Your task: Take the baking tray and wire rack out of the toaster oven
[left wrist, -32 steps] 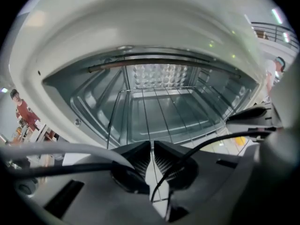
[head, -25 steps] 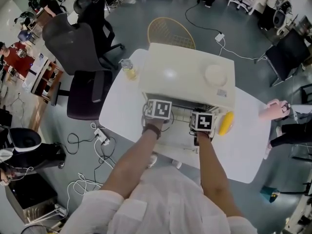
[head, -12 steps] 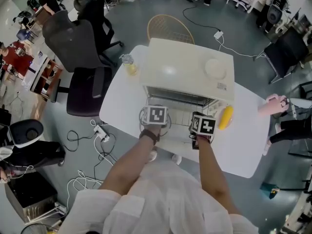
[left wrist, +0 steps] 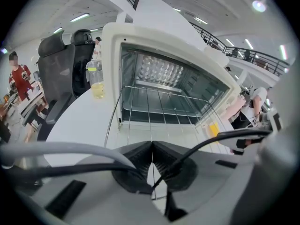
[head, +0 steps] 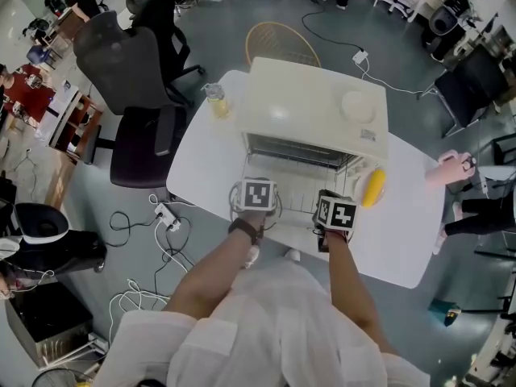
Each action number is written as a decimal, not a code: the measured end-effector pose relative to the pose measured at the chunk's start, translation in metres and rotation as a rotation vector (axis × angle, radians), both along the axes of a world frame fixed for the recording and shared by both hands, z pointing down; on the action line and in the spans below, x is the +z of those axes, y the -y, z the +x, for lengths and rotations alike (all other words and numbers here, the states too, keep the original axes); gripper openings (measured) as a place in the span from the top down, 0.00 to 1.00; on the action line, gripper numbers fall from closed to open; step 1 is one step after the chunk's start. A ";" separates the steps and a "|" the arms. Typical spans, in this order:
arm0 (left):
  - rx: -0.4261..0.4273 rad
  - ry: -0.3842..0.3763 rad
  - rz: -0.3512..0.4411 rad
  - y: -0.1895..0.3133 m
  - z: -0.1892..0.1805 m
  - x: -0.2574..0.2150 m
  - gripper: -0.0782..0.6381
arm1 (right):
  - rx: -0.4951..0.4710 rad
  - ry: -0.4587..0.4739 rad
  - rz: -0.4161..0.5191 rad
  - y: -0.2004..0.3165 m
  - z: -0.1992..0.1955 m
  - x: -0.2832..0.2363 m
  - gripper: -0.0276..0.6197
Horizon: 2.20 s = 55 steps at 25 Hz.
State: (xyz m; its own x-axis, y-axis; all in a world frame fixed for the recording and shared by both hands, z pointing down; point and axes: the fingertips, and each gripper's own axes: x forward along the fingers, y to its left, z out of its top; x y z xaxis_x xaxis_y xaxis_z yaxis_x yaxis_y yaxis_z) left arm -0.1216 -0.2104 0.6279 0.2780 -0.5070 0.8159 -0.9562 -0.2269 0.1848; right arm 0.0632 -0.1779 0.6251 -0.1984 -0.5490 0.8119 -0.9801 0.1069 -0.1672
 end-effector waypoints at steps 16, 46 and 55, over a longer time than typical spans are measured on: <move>0.066 -0.088 -0.016 -0.044 -0.001 -0.009 0.88 | 0.038 0.002 0.056 -0.042 -0.009 -0.016 0.92; 0.385 -0.148 -0.091 -0.115 0.138 -0.013 0.87 | 0.336 0.062 0.085 -0.160 0.113 -0.018 0.93; 0.272 -0.154 -0.123 -0.156 0.229 0.000 0.88 | 0.225 0.091 0.046 -0.181 0.212 -0.003 0.93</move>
